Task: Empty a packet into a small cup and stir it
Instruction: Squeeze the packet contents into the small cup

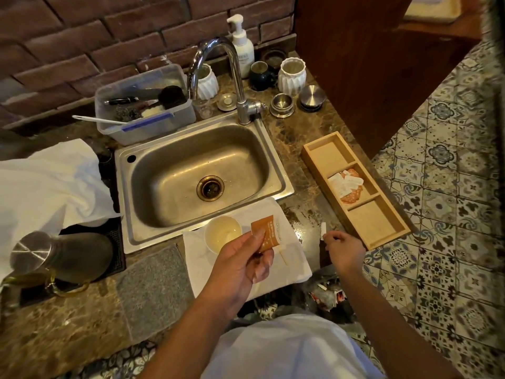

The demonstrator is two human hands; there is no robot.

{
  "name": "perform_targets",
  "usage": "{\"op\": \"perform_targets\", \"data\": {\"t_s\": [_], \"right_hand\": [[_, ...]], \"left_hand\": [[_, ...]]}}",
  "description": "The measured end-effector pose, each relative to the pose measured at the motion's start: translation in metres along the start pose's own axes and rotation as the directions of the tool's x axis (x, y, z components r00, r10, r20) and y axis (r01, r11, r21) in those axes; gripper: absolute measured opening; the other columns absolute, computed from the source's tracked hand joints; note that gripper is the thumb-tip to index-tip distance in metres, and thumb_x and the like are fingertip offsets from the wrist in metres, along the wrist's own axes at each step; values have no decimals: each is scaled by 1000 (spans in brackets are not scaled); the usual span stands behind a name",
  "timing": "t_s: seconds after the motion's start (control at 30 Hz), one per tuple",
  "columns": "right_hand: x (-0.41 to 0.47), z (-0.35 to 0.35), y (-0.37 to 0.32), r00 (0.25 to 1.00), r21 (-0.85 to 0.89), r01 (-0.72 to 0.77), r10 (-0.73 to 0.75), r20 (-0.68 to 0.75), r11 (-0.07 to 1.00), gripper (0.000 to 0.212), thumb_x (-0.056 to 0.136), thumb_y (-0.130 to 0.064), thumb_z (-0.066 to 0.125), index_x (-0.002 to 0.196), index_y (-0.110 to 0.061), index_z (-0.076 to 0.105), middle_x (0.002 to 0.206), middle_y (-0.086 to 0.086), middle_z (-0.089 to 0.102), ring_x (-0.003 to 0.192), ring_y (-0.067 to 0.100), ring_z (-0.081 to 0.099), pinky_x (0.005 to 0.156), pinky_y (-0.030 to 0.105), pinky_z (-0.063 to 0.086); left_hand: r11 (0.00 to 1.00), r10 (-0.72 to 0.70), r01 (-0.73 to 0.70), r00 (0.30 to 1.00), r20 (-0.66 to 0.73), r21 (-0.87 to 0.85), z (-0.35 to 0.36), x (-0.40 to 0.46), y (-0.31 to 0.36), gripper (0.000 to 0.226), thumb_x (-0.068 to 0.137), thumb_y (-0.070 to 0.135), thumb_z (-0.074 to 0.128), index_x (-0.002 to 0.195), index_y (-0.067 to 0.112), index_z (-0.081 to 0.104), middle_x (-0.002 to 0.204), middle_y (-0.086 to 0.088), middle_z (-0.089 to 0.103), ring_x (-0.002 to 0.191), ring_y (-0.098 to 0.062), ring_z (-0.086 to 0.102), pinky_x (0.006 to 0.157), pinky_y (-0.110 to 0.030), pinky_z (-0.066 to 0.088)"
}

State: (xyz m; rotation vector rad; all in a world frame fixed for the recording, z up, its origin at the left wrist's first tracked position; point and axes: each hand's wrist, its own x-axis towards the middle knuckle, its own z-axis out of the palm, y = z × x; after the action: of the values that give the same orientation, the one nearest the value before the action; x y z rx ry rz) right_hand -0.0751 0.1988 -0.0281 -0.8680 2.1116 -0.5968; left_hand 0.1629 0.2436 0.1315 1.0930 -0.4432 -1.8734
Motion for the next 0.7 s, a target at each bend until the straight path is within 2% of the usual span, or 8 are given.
{"op": "perform_targets", "data": {"t_s": [0.13,0.2,0.3,0.4,0.47,0.53,0.6,0.7], "right_hand": [[-7,-1,-5,1000,24,20,-19,-22,1000,28,91,-29,67,118,-22,73,92,1,76,88,21,70,83,38,58],[-15,-3,-14,998,39,63,-62,-21,997,28,91,-28,66,118,-23,72,87,-1,73,81,18,68,76,36,58],[-31,-9,-35,988,112,156,-157,-3,981,23,93,-22,65,114,-24,72,73,1,68,59,12,56,54,26,45],[-51,-16,-60,967,187,238,-251,49,953,20,91,-27,69,110,-31,73,69,-3,65,56,12,53,53,31,46],[-69,-25,-81,942,255,284,-318,106,924,17,90,-30,72,106,-34,73,69,-5,65,61,15,58,61,38,53],[-90,-37,-104,906,310,333,-393,155,890,13,89,-29,74,101,-34,74,76,-1,69,69,20,63,67,34,56],[-111,-47,-124,862,364,366,-459,213,856,10,87,-26,75,95,-33,76,83,6,72,75,23,64,65,27,55],[-135,-54,-144,789,398,415,-541,290,818,8,84,-26,78,90,-31,78,80,16,68,69,31,59,61,34,53]], "left_hand": [[999,33,-34,999,17,32,-1,-2,3,27,92,34,66,92,7,71,64,-11,57,46,-11,40,51,-25,31],[998,50,-51,999,16,31,-2,-3,6,26,92,34,65,93,8,70,60,-10,53,46,-12,38,51,-26,30],[996,80,-80,997,13,46,-5,-4,10,25,96,32,62,95,9,71,58,-7,51,46,-12,37,51,-26,30],[994,101,-101,995,-12,38,-7,-5,13,24,98,29,58,98,11,74,61,-7,52,46,-10,38,52,-26,28],[993,114,-113,993,-30,22,-9,-5,14,23,97,29,58,98,13,74,62,-6,53,46,-9,39,51,-24,28],[991,134,-133,990,-38,14,-9,-5,15,22,98,30,59,98,14,74,63,-6,52,46,-9,38,50,-24,28],[989,150,-149,987,-58,16,-8,-6,17,22,98,31,59,93,17,76,64,-7,51,45,-9,37,49,-23,28],[983,182,-180,977,-110,22,-6,-7,20,22,94,32,59,86,22,77,61,-5,50,44,-8,36,48,-22,28]]}}
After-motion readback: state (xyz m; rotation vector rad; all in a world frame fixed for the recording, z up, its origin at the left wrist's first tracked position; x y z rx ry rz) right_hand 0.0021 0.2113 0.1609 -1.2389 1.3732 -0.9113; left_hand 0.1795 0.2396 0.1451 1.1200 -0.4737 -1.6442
